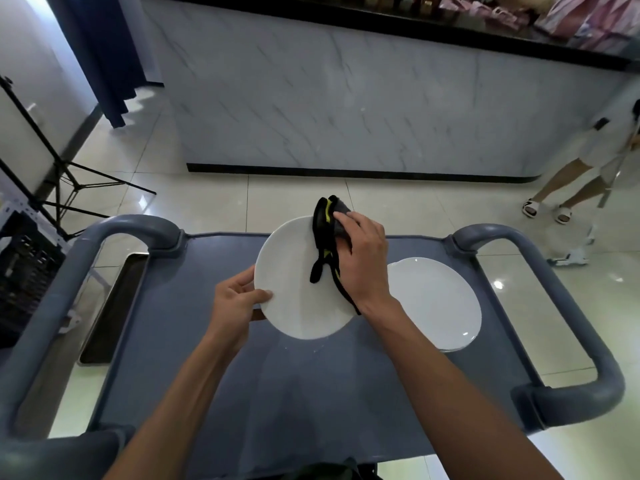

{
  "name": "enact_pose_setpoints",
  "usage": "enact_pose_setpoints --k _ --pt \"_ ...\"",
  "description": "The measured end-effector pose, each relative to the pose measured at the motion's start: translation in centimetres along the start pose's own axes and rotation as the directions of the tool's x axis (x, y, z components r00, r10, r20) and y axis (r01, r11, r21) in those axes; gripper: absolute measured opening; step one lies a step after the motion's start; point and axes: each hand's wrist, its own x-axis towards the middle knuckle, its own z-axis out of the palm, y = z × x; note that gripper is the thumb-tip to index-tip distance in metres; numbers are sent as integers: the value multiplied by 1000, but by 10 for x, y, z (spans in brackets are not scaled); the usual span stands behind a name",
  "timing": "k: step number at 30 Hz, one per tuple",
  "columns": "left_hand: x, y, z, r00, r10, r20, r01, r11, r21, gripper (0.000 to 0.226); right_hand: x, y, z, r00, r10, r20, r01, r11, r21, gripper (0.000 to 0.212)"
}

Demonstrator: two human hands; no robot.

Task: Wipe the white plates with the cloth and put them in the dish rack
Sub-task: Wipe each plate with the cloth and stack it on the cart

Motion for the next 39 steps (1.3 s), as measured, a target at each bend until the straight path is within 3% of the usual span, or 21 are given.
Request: enact_pose_setpoints --k 7,14,22,27,32,39 --pt "0 0 -9 998 44 37 -44 999 -1 53 8 10 -20 986 -6 166 -19 989 150 43" --pt "1 11 -13 982 132 134 -138 990 36 54 17 21 -41 922 -70 381 -29 968 248 59" --pt "7 18 -17 965 187 183 -210 971 113 64 2 22 -40 968 -65 242 -19 944 330 48" --pt "8 14 -14 973 199 115 -213 969 127 60 -9 21 -36 988 -85 128 37 941 337 45" --pt "9 7 -9 985 168 48 -173 976 136 48 -21 20 -35 985 -170 18 158 945 287 43" --pt "8 1 2 997 76 -24 -74 993 89 37 -31 22 -43 977 -210 -42 214 951 222 46"
